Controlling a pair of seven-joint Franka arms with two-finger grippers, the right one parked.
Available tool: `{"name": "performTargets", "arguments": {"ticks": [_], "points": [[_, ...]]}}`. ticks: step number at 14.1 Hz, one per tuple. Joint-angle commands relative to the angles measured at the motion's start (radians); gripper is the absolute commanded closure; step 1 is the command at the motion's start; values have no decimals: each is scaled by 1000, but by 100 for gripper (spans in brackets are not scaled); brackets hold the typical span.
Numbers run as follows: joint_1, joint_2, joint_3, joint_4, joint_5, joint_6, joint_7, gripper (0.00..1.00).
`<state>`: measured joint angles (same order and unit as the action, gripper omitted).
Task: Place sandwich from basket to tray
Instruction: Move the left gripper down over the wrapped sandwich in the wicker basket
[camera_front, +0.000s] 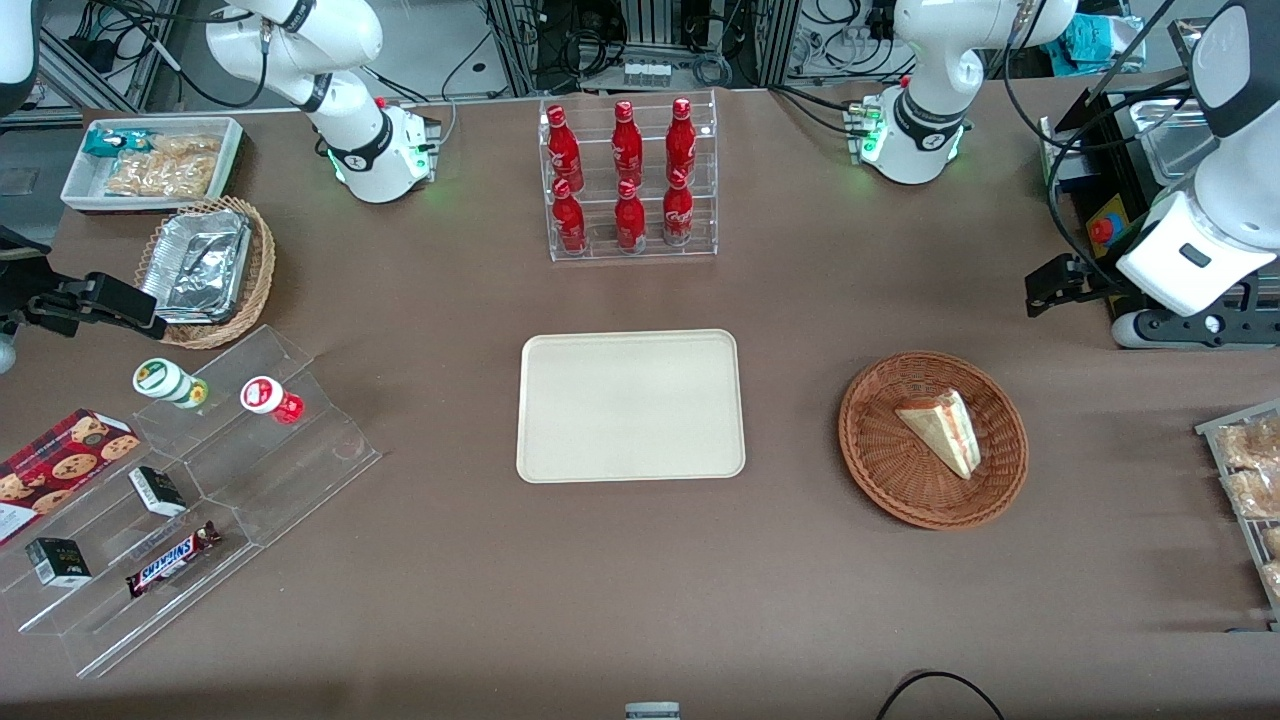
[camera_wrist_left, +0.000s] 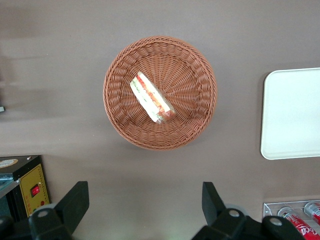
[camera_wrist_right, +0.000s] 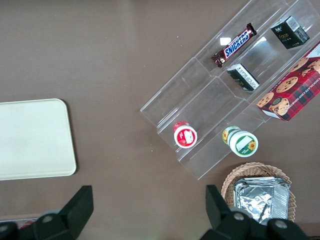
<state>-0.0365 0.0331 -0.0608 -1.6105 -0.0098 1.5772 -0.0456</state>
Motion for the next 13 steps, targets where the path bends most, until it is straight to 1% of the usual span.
{"name": "performTargets", "arguments": {"ticks": [1, 3, 5, 7, 13], "points": [[-3, 11, 6, 21, -13, 0, 24, 0], [-2, 19, 6, 11, -12, 4, 23, 0], [-3, 45, 6, -23, 10, 4, 20, 0], [-3, 67, 6, -75, 14, 21, 10, 0], [1, 67, 9, -403, 13, 447, 7, 0]]}}
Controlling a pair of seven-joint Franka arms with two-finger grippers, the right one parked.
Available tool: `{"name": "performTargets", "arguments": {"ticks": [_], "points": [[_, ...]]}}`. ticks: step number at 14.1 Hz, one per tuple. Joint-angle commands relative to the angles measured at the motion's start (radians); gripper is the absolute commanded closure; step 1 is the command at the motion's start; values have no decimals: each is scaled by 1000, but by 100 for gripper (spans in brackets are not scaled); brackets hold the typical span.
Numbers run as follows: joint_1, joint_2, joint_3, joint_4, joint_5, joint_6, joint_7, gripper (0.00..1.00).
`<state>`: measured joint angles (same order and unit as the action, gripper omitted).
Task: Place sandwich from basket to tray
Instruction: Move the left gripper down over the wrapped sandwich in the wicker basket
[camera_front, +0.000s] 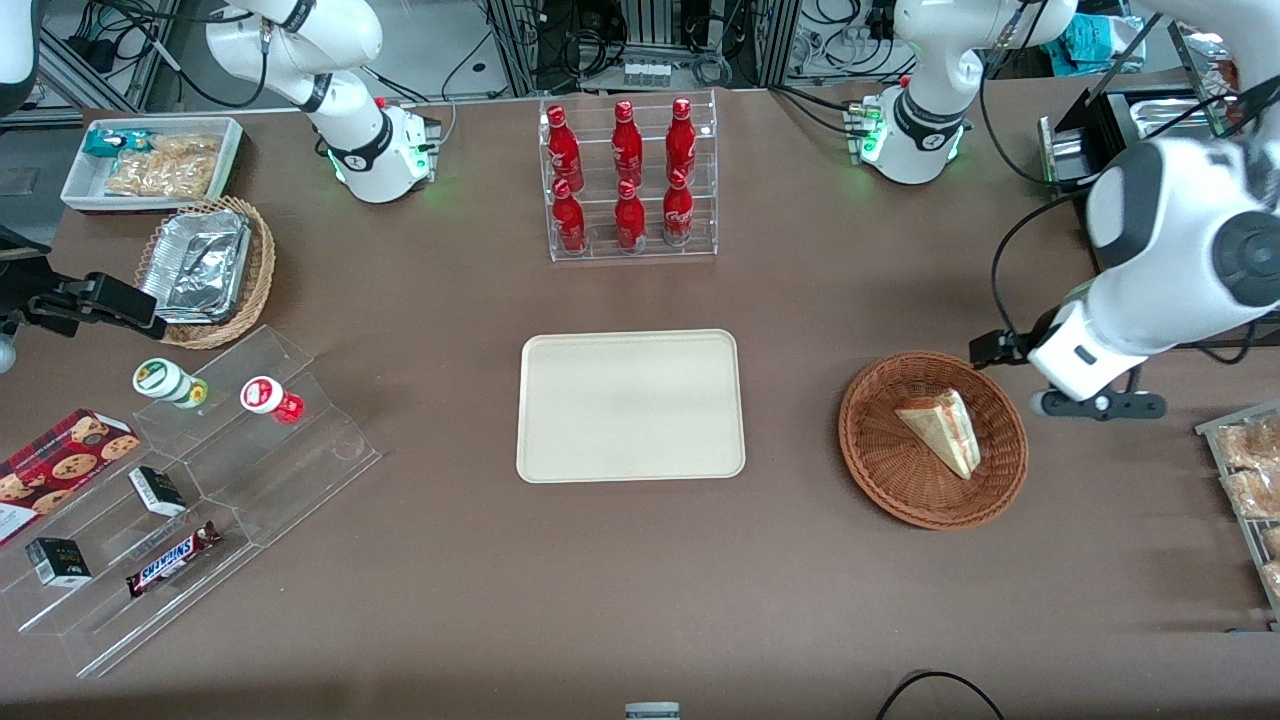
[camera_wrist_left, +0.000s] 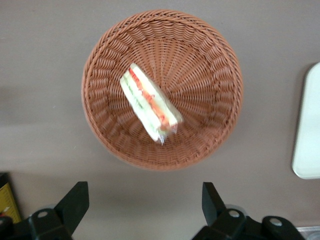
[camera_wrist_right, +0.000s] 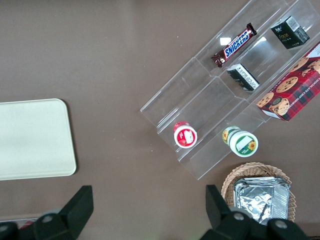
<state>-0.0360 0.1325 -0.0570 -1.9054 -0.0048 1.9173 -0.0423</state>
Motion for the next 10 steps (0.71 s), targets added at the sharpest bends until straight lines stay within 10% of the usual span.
{"name": "performTargets", "arguments": {"ticks": [1, 10], "points": [[2, -31, 6, -157, 6, 182, -5, 0], [-4, 27, 6, -303, 8, 474, -730, 0]]}}
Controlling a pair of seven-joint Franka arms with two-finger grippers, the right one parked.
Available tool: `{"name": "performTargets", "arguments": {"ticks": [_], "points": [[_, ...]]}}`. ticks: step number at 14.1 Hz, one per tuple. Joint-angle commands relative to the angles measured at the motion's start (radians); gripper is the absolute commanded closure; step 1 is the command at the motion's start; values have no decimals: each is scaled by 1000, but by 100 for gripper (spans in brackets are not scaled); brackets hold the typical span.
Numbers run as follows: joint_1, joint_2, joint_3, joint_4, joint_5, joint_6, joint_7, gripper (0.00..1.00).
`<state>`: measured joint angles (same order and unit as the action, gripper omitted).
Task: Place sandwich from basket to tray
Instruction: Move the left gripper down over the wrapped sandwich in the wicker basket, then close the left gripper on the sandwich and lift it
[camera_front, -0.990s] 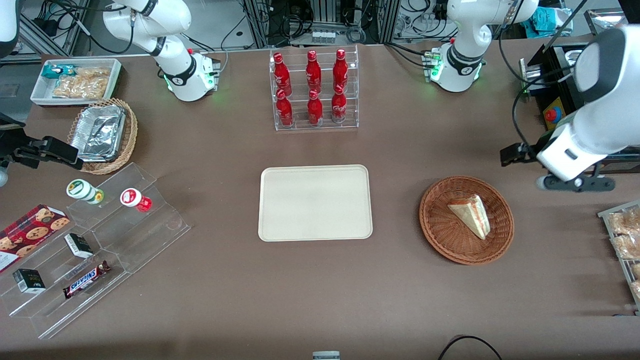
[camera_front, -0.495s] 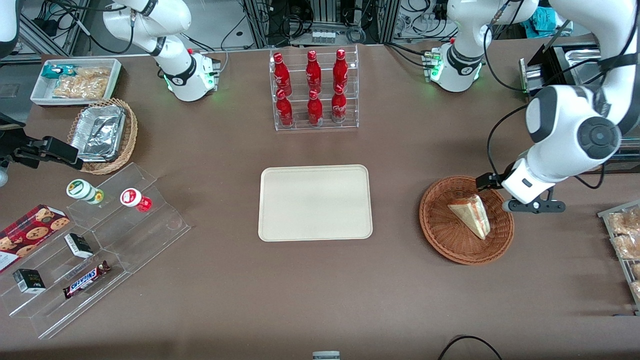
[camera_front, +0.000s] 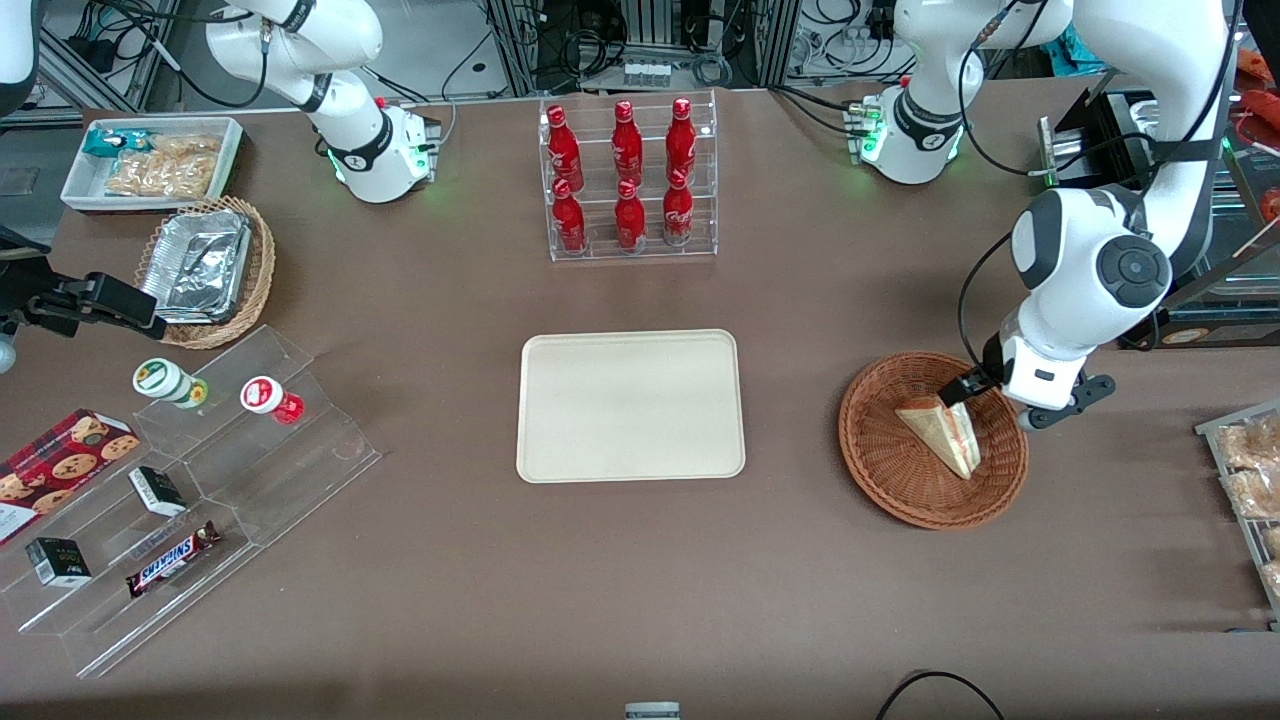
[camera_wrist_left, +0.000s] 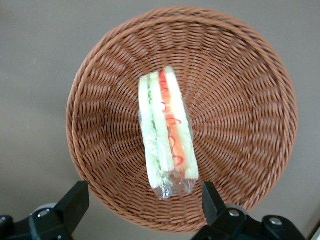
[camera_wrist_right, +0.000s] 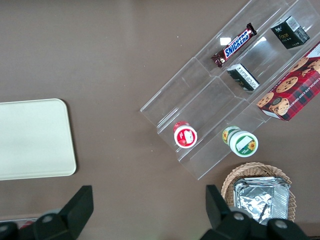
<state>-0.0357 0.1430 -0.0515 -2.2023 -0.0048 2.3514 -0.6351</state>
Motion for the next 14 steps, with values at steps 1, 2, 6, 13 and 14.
{"name": "performTargets", "arguments": {"ticks": [1, 2, 6, 13, 14], "points": [[-7, 39, 1, -5, 8, 60, -219, 0], [-12, 59, -1, -4, 8, 92, -304, 0], [-32, 124, -2, -2, 11, 178, -423, 0], [-30, 150, -2, 0, 13, 180, -298, 90], [-27, 129, -1, 7, 13, 140, -254, 90]]}}
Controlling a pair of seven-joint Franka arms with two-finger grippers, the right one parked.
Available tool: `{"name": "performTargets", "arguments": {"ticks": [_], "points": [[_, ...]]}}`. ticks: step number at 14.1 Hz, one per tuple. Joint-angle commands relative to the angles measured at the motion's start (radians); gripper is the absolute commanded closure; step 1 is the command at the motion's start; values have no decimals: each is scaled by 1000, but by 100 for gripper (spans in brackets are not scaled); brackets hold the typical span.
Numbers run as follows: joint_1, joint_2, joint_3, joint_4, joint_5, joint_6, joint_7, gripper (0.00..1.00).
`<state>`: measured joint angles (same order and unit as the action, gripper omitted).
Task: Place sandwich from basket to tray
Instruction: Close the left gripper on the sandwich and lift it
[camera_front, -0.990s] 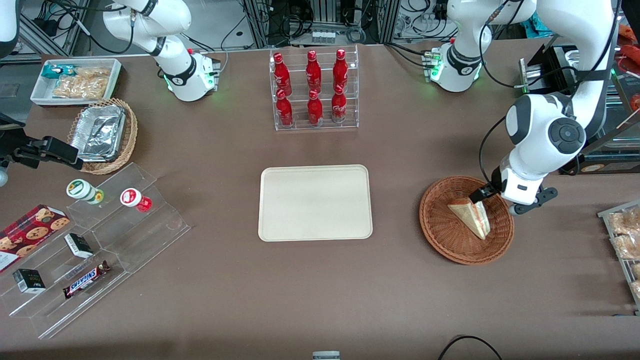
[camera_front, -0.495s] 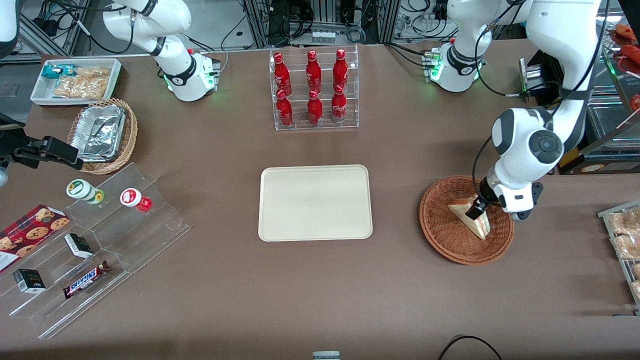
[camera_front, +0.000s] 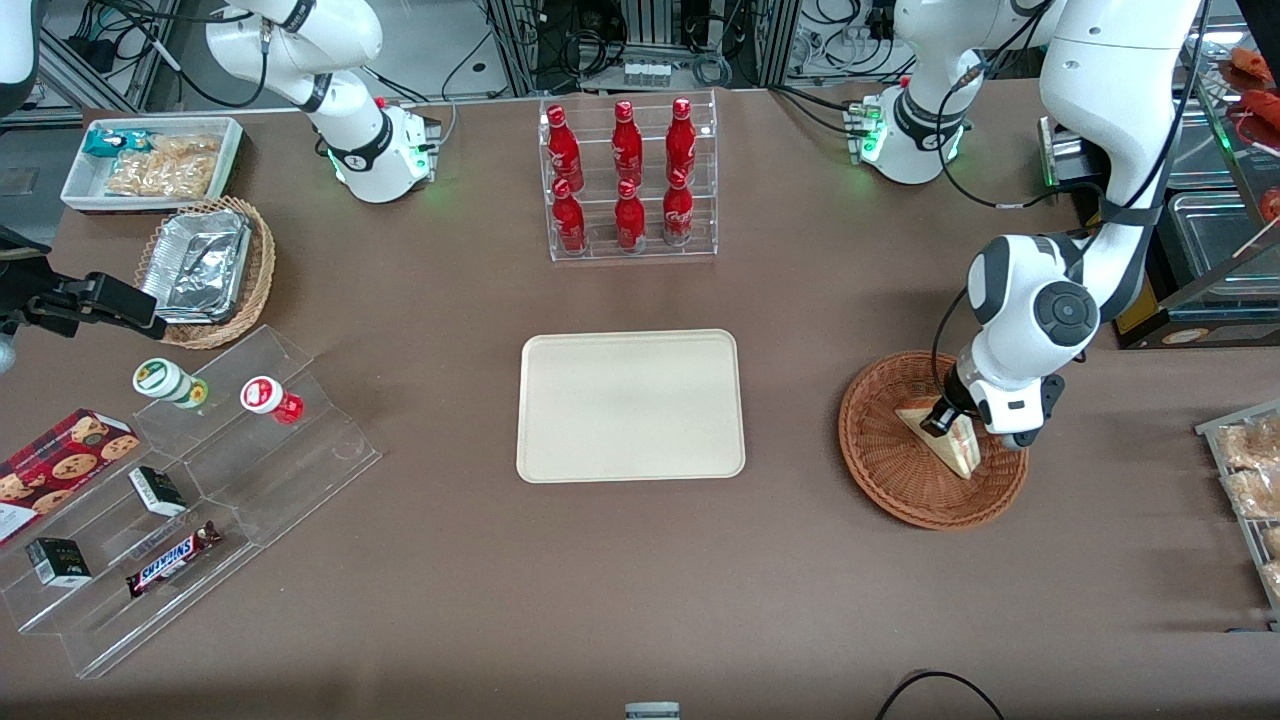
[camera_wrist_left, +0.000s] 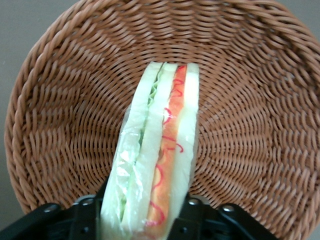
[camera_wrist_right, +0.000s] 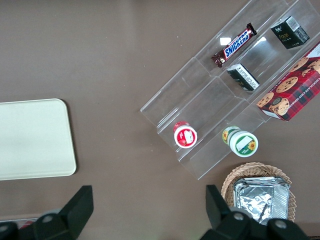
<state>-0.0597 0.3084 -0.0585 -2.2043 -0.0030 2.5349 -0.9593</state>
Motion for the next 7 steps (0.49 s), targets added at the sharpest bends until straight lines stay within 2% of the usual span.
{"name": "performTargets", "arguments": {"ticks": [1, 4, 7], "points": [[-3, -51, 6, 40, 9, -111, 103, 91], [-12, -48, 0, 223, 8, -385, 206, 91], [-103, 3, -7, 369, 26, -534, 264, 91]]}}
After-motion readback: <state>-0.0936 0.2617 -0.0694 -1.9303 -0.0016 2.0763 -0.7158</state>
